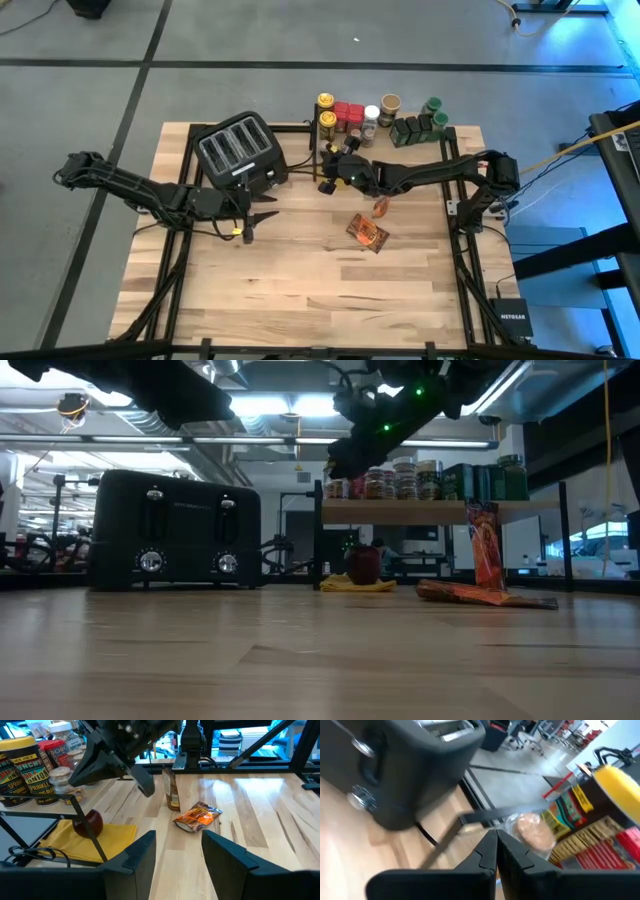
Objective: Shelf spices
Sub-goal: Adjust the seasoning bottles on the shelf, then put the orange seasoning pack on the shelf
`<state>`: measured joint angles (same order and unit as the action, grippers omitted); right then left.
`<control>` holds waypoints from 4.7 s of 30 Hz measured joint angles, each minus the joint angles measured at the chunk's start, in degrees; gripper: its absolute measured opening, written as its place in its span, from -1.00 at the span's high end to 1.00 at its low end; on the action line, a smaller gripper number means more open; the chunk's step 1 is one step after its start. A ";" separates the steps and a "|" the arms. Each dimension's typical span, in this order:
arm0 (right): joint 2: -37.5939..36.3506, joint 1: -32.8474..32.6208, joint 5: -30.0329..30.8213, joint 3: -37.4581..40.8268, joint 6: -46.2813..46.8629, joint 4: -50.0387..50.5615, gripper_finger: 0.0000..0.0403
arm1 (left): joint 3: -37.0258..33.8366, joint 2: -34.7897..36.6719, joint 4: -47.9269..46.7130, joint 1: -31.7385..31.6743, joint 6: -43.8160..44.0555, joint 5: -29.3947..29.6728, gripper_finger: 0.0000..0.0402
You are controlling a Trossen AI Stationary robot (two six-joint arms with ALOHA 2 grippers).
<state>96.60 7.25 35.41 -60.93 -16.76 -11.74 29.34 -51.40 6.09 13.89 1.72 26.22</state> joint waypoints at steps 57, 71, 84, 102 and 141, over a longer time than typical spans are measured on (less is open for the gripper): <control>-9.30 -27.45 5.86 -2.16 50.87 51.68 -0.32 | 0.00 -0.02 0.08 0.04 2.81 0.00 0.24; -11.74 -26.95 9.00 -2.14 80.64 79.67 -0.32 | 0.00 -0.02 0.05 0.11 3.10 -0.09 0.24; -11.76 -27.08 8.73 -1.36 87.48 80.70 -0.32 | 0.00 -0.02 -0.02 0.11 3.84 -0.07 0.24; -11.57 -27.09 3.05 4.74 81.01 68.21 -0.32 | 0.00 -0.04 -0.95 -0.09 3.85 0.00 0.24; -9.58 -27.98 12.89 -0.76 85.63 79.77 -0.32 | 0.00 -0.19 -1.13 -0.07 5.39 -0.02 0.24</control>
<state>87.02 -20.73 48.29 -61.69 68.87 68.02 29.34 -51.58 4.96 13.82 7.11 26.20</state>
